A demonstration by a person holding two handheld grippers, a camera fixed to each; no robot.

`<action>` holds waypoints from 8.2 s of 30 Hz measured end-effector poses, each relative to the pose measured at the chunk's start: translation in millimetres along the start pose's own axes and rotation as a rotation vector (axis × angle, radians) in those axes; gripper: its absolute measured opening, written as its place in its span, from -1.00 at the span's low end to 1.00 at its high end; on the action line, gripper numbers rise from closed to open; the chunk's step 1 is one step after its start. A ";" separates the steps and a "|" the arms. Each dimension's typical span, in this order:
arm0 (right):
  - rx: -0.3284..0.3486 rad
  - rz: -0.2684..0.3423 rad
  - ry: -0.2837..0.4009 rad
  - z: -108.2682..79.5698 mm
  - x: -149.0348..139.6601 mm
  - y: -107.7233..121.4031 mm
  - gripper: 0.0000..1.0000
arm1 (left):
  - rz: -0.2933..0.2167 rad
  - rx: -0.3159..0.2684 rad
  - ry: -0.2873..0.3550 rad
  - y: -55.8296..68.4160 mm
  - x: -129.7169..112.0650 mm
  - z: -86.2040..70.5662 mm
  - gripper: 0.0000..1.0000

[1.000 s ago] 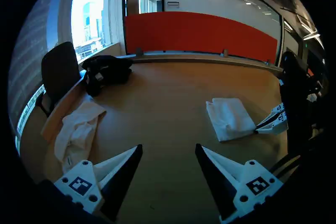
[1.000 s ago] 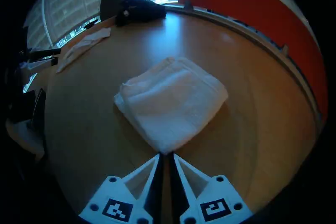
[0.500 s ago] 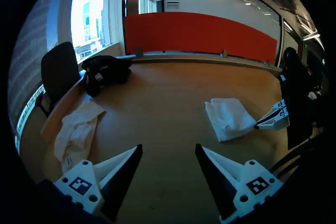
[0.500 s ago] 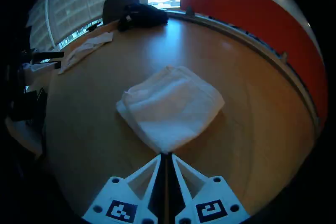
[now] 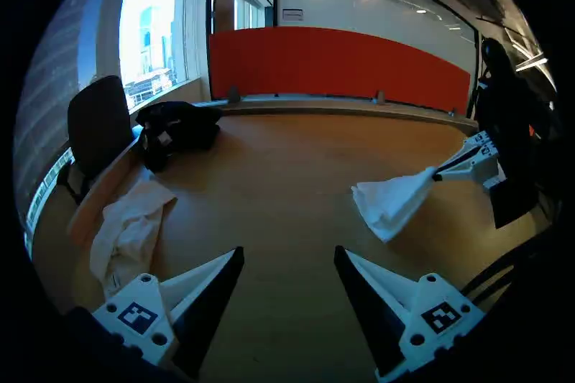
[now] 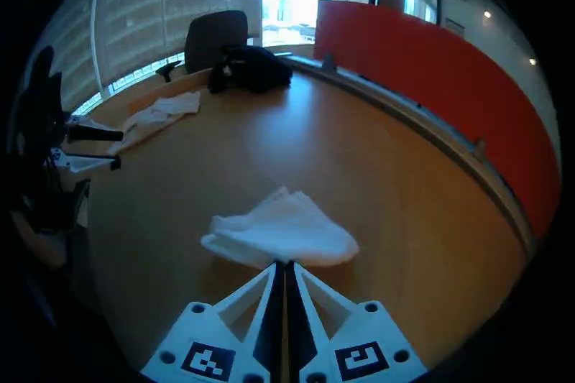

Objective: Fold towel

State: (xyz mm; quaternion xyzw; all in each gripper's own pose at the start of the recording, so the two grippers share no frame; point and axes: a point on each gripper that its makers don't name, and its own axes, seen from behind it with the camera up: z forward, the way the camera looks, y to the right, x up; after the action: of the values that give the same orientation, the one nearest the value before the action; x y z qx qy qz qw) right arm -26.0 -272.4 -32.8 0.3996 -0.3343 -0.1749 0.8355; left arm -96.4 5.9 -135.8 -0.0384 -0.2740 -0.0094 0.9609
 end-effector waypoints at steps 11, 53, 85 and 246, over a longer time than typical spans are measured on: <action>-0.029 -0.039 0.114 -30.8 76.1 22.5 -0.78 | 0.011 -0.011 0.018 2.9 9.5 -2.1 0.86; -0.192 0.094 0.173 -152.1 59.4 130.1 -0.81 | 0.076 -0.100 0.034 45.2 35.7 21.6 0.86; -0.334 0.248 0.166 -251.0 -9.5 242.8 -0.83 | 0.105 -0.088 0.009 50.0 41.9 31.8 0.86; -0.776 0.653 -0.032 -348.4 -288.8 252.1 0.70 | 0.145 -0.105 0.034 69.1 56.9 19.3 0.87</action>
State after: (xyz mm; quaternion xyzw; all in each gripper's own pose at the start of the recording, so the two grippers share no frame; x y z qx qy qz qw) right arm 17.2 237.2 -115.3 -0.0685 -0.3650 -0.0222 0.9282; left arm -55.6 76.5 -94.2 -0.1082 -0.2531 0.0450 0.9603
